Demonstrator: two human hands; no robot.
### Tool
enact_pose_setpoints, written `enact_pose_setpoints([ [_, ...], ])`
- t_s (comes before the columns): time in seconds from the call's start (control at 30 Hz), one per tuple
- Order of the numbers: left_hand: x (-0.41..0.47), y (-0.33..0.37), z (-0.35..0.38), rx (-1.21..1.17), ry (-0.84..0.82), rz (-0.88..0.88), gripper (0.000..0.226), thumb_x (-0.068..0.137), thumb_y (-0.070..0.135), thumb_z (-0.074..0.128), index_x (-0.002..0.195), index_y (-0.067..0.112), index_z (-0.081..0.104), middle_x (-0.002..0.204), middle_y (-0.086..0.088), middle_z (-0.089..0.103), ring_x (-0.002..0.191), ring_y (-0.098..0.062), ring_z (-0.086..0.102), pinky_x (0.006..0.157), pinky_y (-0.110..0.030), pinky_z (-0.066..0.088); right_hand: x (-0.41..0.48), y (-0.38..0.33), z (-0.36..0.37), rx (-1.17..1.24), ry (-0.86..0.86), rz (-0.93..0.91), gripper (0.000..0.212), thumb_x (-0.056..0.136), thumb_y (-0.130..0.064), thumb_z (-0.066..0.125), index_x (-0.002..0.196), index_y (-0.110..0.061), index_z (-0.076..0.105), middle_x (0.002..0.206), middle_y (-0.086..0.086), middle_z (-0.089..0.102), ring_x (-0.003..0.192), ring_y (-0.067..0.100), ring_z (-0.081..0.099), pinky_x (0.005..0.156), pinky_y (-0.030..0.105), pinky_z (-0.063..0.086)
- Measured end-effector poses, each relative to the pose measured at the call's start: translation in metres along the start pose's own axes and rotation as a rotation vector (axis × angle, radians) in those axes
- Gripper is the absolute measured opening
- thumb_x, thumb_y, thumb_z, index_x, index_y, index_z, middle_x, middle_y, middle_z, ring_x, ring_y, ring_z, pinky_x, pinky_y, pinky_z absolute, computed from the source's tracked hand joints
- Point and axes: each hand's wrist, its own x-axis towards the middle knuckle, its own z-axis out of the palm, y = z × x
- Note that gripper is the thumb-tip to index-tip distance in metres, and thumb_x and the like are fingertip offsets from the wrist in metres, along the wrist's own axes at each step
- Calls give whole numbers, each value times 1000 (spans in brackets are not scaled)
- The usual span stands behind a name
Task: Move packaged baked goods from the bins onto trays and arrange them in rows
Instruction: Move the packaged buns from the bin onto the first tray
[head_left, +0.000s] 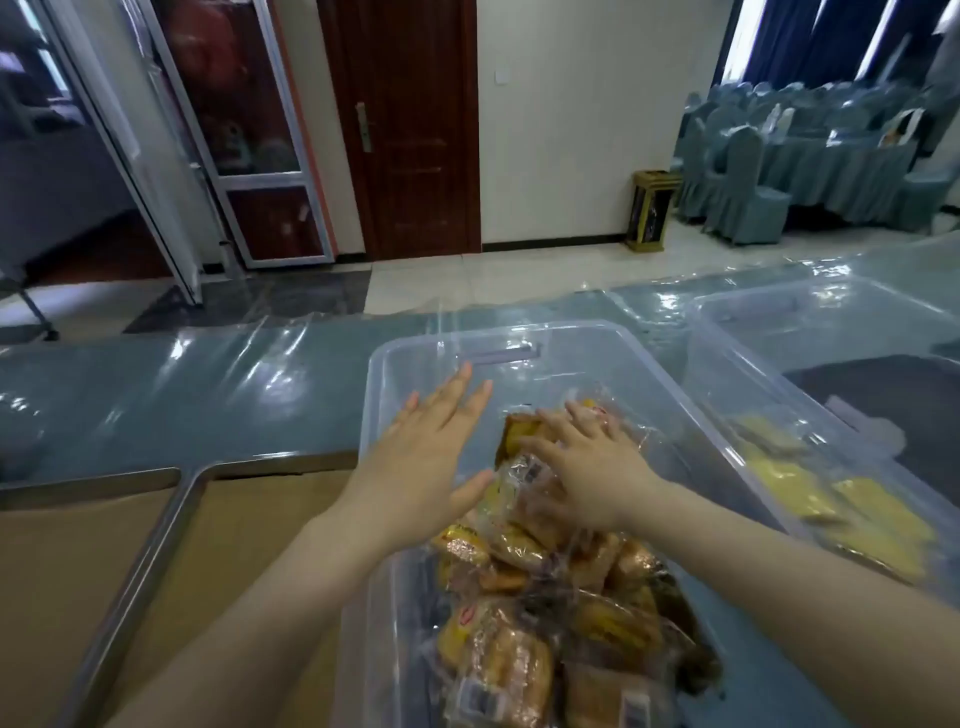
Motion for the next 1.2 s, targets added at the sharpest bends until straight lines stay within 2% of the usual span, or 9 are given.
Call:
enact_pose_setpoints([
  [0.1,8,2,16,-24,-74,-46,76,94,50,41,136,39,-21,145,15,-30,140,-3,-13,110,-23,-16,5,5,7,-102,-206,2,117,53,-89,52,146,-46,-5,155,0,-25,138,40,-28,102,74,-7],
  [0.23,11,1,35,39,-263,-73,78,90,60,36,146,37,-13,151,10,-27,143,-10,-13,115,-38,-10,2,17,21,-261,-402,56,139,47,-79,70,143,-42,-23,152,8,-33,131,43,-38,94,76,-17],
  [0.33,11,-5,37,65,-321,-129,76,89,62,34,148,36,-7,156,7,-18,144,-13,-10,115,-42,-6,2,13,28,-302,-339,53,136,54,-69,75,145,-40,-21,157,7,-20,135,48,-29,99,76,-7],
  [0.43,9,-3,39,109,-373,-112,75,92,58,39,149,35,-4,158,6,-11,145,-15,-5,117,-46,-2,1,10,29,-285,-282,27,125,60,-57,79,148,-37,-7,158,4,5,139,50,-7,103,71,13],
  [0.53,8,-2,39,139,-397,-100,76,91,57,42,149,35,-4,158,5,-7,145,-15,-1,117,-47,0,-1,9,27,-224,-197,8,100,67,-43,78,145,-37,14,145,1,35,133,42,20,96,58,37],
  [0.6,8,-1,38,141,-407,-100,76,92,56,42,149,35,-3,159,5,-4,145,-15,1,117,-48,1,-2,5,30,-151,-159,8,84,74,-35,73,141,-36,21,135,2,44,125,38,31,88,51,44],
  [0.8,7,1,36,154,-434,-119,74,92,54,42,150,31,2,159,3,2,145,-15,5,116,-46,1,1,4,14,7,-150,-12,74,75,-27,70,137,-35,29,130,2,51,120,36,38,88,49,48],
  [1.07,4,9,33,127,-435,-152,77,90,53,47,151,27,7,159,4,6,145,-14,6,116,-44,0,6,36,-37,328,161,109,68,70,-20,64,129,-33,34,100,-5,52,106,30,39,77,43,47],
  [1.2,19,16,35,17,-540,-237,82,86,55,55,150,26,13,158,-1,12,143,-19,18,114,-35,17,4,48,-41,268,138,93,69,69,-16,65,128,-34,34,100,-6,49,108,28,37,76,43,49],
])
